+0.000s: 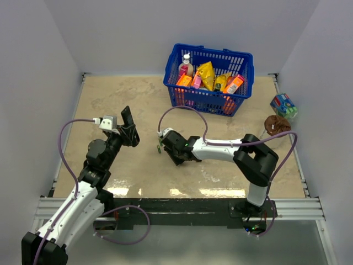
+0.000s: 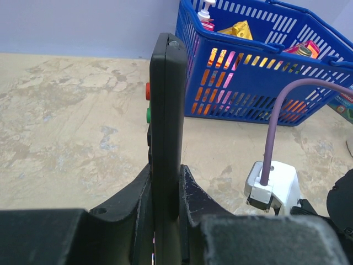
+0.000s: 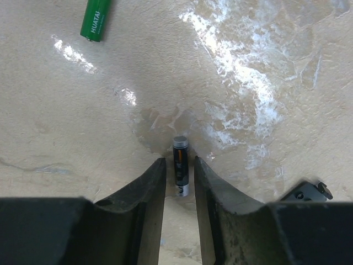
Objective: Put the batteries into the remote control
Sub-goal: Pick up the battery from the center of the board.
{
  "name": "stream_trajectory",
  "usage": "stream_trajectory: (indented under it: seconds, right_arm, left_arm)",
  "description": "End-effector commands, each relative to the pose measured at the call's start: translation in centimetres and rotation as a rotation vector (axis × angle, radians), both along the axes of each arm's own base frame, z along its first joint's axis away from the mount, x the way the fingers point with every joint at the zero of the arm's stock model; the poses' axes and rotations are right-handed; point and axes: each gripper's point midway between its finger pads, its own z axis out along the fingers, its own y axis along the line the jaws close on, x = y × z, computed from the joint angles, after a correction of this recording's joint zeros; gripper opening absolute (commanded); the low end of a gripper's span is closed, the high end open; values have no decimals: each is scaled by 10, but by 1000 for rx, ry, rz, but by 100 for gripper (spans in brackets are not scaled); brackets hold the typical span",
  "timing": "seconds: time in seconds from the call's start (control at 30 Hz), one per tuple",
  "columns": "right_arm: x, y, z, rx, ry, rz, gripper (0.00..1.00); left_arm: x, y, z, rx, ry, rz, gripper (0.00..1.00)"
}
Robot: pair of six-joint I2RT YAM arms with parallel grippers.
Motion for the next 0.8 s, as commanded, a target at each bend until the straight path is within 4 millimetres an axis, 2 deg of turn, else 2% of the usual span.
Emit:
stream_trajectory:
  seconds: [0.0,0.43,0.77]
  right_arm:
    - [-24,-55,-33,-207,89,-29,32]
    - [-40,-63,-35,-210,158,-58,32]
    - [-44,-64,-33,-209,173,-64,31]
  left_arm:
    - [1,-2,18,-31,-62,-7,0]
    - [2,-3,16,-31,-55,-15,0]
    - [1,-4,17,-36,-58,-18,0]
